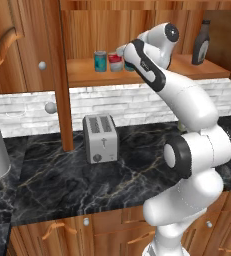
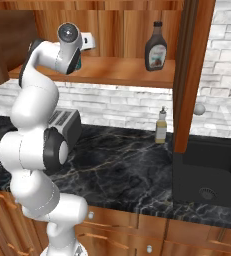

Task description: Pick the cans from the counter and place them in their designated side in the cabinet.

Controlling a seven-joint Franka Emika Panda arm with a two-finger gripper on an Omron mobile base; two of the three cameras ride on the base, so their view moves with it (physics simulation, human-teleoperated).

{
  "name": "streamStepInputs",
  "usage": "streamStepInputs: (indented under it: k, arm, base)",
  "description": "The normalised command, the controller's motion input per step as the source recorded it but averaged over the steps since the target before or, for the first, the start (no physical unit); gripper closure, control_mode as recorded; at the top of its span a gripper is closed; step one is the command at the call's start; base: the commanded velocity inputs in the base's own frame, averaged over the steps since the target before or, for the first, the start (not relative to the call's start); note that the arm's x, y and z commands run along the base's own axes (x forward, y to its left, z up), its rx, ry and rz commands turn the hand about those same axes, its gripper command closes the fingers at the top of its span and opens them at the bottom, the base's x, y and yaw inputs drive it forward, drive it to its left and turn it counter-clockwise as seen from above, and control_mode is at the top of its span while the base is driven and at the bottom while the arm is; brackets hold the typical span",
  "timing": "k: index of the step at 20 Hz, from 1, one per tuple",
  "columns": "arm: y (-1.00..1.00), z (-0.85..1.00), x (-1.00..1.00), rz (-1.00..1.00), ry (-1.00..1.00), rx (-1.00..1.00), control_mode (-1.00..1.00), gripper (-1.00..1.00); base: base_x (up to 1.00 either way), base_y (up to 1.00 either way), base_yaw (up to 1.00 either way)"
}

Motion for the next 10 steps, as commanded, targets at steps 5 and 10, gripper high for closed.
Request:
streamStepInputs:
  k: [5,10]
  arm:
    - [0.0,0.0,-0.02,0.02,-0.07,0.0,-1.0,-1.0]
    - [0.0,0.05,-0.07,0.02,-0.09,0.0,-1.0,-1.0]
  base:
    - [0.0,0.0,0.0]
    - [0.0,0.0,0.0]
